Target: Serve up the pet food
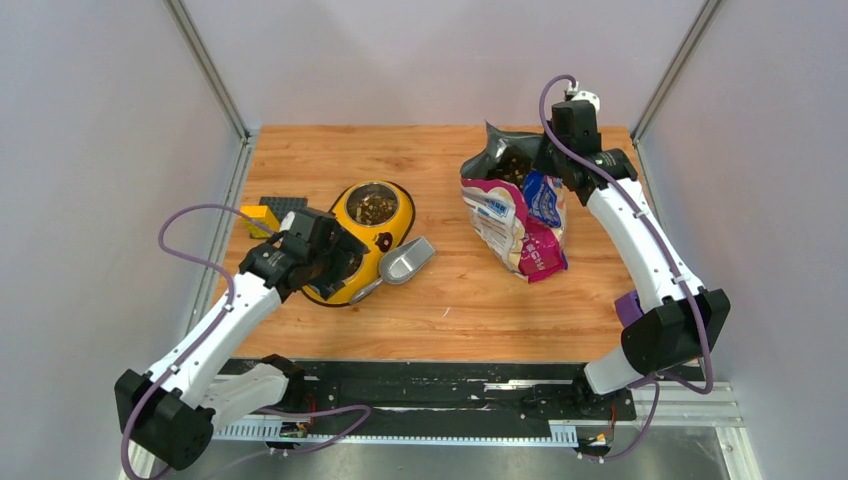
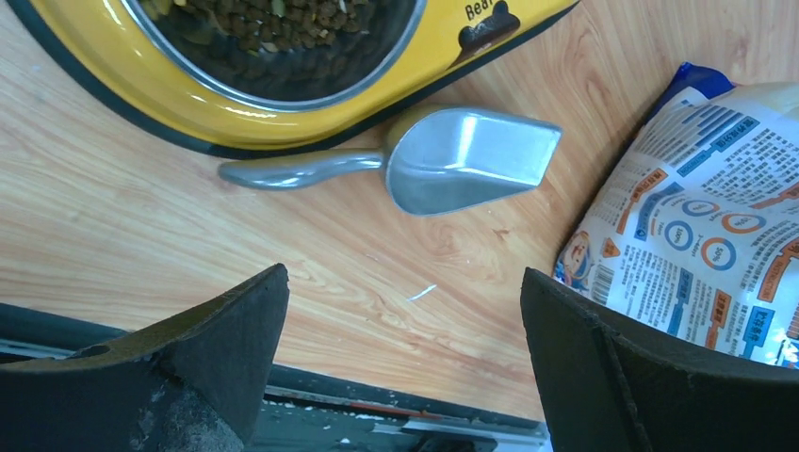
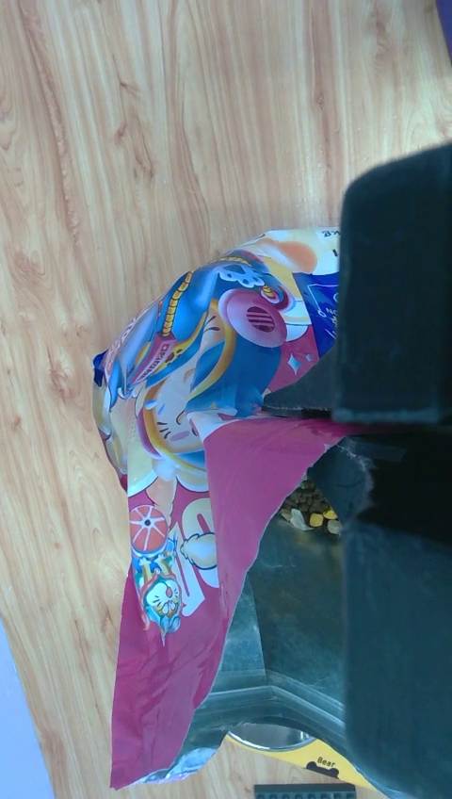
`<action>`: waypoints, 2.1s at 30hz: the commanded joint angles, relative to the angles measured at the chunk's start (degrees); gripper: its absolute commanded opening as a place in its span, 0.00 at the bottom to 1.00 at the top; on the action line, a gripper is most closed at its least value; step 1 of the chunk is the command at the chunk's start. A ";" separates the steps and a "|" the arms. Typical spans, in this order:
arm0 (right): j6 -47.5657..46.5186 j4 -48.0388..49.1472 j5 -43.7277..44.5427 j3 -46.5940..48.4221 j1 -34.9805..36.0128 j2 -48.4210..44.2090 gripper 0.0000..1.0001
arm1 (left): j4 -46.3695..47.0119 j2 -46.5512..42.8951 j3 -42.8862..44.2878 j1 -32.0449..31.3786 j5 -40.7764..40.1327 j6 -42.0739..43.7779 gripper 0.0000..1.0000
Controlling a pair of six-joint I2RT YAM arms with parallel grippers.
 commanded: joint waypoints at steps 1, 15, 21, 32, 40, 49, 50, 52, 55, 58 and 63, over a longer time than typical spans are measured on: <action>0.82 -3.59 0.65 2.77 -0.18 0.72 0.00 | -2.15 -2.32 2.44 -0.24 -4.21 3.64 0.99; -1.67 -3.46 -6.95 1.99 -0.17 -0.75 0.00 | 30.23 18.46 27.93 -1.62 19.36 43.32 0.97; -3.01 -2.55 -8.55 2.02 -0.18 -0.35 0.00 | 31.04 35.33 43.99 -2.49 26.87 50.20 0.96; -4.02 -1.58 -9.44 2.26 -0.18 -0.05 0.00 | 28.13 56.13 63.74 -5.74 31.82 48.66 0.82; -4.62 -1.55 -8.13 2.12 -0.21 0.22 0.00 | 27.98 55.99 65.22 -6.10 27.86 46.77 0.82; -4.75 -1.55 -7.97 2.34 -0.21 -0.31 0.00 | 29.48 47.30 62.16 -5.40 23.28 44.90 0.81; -4.73 -1.55 -8.06 2.35 -0.21 -0.40 0.00 | 30.21 46.85 60.72 -5.37 24.33 44.29 0.81; -4.75 -1.58 -8.30 2.35 -0.20 -0.47 0.00 | 33.19 45.78 58.28 -5.42 25.35 43.79 0.82; -4.62 -1.55 -8.64 2.25 -0.22 -0.40 0.00 | 37.06 46.11 56.51 -5.42 27.12 42.22 0.82; -4.51 -1.55 -8.52 1.95 -0.22 -0.34 0.00 | 39.03 47.20 56.71 -5.52 30.87 41.26 0.81; -4.06 -1.55 -8.36 1.63 -0.22 -0.50 0.00 | 36.87 48.56 57.22 -6.16 31.14 43.25 0.82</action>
